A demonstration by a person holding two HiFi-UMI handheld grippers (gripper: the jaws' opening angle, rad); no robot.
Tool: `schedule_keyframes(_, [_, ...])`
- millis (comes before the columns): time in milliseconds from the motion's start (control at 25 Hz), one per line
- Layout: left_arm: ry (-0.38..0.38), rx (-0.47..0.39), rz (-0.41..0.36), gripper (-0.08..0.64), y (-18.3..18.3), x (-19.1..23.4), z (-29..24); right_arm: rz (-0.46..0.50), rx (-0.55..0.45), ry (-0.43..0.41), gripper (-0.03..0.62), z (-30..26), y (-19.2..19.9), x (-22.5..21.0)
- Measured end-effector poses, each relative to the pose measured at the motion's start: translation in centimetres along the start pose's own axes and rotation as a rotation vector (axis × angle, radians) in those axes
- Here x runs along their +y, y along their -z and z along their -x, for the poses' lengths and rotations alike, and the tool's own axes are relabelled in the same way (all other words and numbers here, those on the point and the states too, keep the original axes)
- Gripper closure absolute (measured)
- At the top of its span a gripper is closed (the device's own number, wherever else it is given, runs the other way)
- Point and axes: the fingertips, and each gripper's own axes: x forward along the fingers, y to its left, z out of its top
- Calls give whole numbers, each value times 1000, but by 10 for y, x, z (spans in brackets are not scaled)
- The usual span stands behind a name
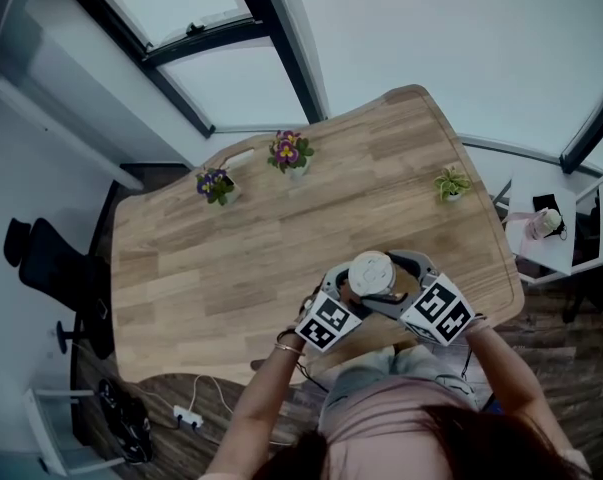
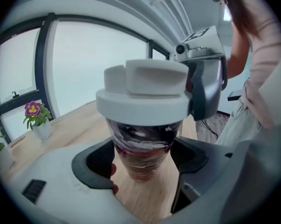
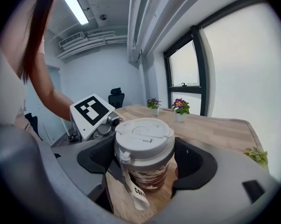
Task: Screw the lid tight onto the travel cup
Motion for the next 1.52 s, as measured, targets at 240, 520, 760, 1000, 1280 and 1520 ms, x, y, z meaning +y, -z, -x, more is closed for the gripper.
schedule_keyframes(240, [-221,-44,139,198,-5,10,-4,-76,-93,200,202,-1,-5,-10])
schedule_keyframes(520, [-107,-50,75,198,-1,5,-1,-36,-55,65,201,2,-2,0])
schedule_keyframes(760, [-13,-7,4,198,0,2,1,26,-27,7,201,-1,-7,2])
schedule_keyframes(1000, [-209,-41,122,198,-4,10,-4,-43,-94,206,201,0,-9,-8])
schedule_keyframes(1280, [-110,-40,72,198,-1,9,-2,-21,-50,37,201,8,-4,1])
schedule_keyframes(1520, [21,10,-14,198,1,4,0,29,0,-35,202,6,1,-2])
